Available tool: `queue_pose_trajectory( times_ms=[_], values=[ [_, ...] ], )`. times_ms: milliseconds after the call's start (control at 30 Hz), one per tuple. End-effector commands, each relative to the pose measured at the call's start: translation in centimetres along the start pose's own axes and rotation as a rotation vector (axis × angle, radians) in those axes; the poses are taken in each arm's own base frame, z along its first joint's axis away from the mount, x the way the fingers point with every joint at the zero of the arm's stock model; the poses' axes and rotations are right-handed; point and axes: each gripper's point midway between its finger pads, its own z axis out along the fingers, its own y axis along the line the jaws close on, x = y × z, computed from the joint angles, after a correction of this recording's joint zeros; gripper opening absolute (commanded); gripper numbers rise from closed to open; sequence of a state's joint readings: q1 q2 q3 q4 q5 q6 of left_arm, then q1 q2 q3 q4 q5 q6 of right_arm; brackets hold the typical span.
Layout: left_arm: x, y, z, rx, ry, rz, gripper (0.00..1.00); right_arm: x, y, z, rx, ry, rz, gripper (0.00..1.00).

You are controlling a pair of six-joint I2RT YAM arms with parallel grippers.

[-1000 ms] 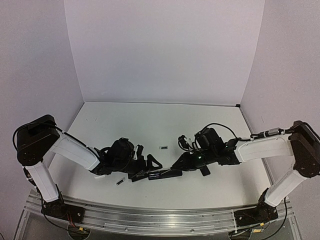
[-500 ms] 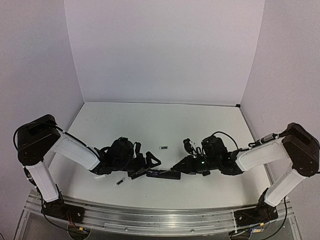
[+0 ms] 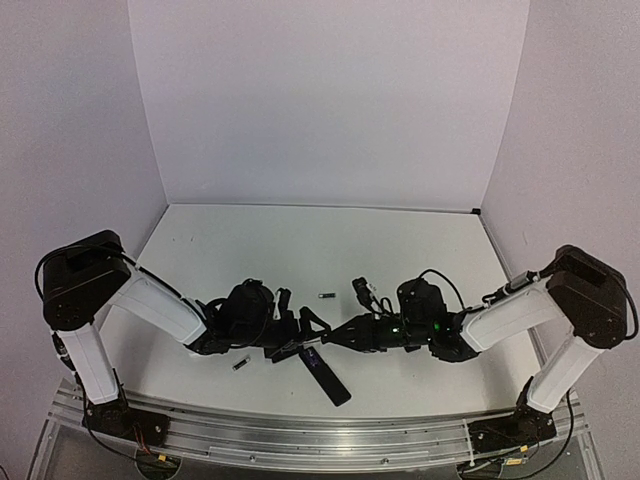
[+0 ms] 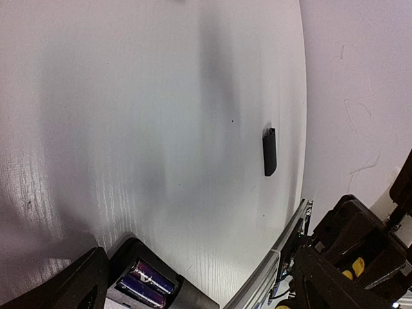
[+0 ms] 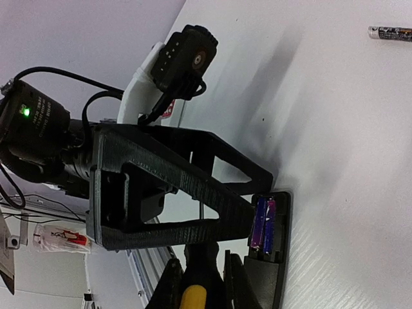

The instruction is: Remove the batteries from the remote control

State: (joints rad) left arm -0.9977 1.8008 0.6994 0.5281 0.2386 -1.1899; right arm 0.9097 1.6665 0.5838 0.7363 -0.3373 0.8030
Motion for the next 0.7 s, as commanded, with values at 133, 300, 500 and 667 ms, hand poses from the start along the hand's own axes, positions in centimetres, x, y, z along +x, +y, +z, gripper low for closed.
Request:
queue_pose_trajectory(
  times_ms=[133,300,500,667],
  values=[
    [4.1,3.9,-0.2,-0.141,0.153,-0.038,0.99,-3.9,1.3,-1.3,-0.025,-0.2,-0.032,0.0],
    [3.9,3.8,-0.4,-0.148,0.143,-0.028,1.0,-1.6,-1.0,-2.8,0.128,-0.104,-0.036,0.0],
    [3.9,3.9,-0.4,-0.147,0.144,-0.03,0.99,0.3,-1.0,-4.5,0.203,0.022,-0.055,0.0],
    [3.9,3.9,-0.6,-0.145,0.139,-0.031,1.0,2.7,-0.5,-4.4,0.192,0.154,-0.027,0.0]
  ],
)
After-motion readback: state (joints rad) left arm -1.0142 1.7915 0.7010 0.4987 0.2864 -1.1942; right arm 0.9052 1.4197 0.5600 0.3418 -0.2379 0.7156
